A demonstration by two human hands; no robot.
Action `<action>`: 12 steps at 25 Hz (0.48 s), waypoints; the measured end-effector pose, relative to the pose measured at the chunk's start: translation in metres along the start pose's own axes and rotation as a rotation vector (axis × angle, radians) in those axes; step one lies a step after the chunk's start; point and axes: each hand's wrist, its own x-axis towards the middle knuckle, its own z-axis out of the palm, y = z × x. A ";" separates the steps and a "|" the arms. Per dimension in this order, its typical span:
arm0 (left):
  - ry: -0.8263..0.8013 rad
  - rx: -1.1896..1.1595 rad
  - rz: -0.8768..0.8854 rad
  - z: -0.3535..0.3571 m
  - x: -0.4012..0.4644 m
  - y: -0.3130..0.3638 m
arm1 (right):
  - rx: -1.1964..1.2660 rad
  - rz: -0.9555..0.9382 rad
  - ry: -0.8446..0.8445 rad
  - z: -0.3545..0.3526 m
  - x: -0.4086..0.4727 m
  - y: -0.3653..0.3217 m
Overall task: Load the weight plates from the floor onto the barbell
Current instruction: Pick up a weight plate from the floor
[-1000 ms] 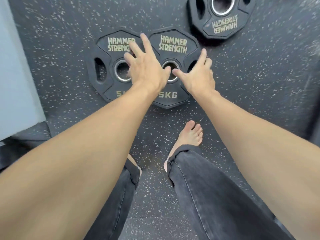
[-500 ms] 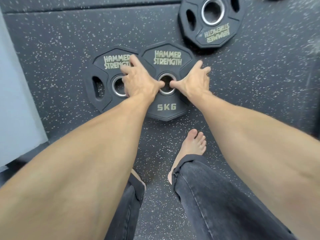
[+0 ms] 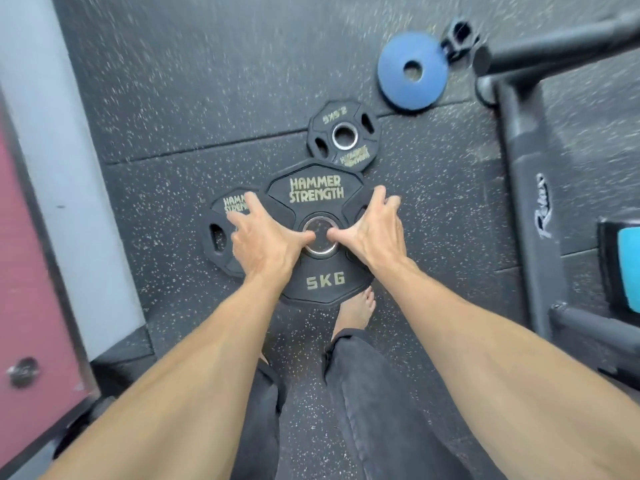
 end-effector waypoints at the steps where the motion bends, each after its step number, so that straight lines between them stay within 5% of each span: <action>1: 0.012 -0.016 0.036 -0.025 -0.013 0.008 | 0.016 -0.004 0.033 -0.025 -0.014 -0.009; 12: 0.212 -0.248 0.594 -0.355 -0.187 0.124 | 0.259 -0.127 0.602 -0.340 -0.214 -0.135</action>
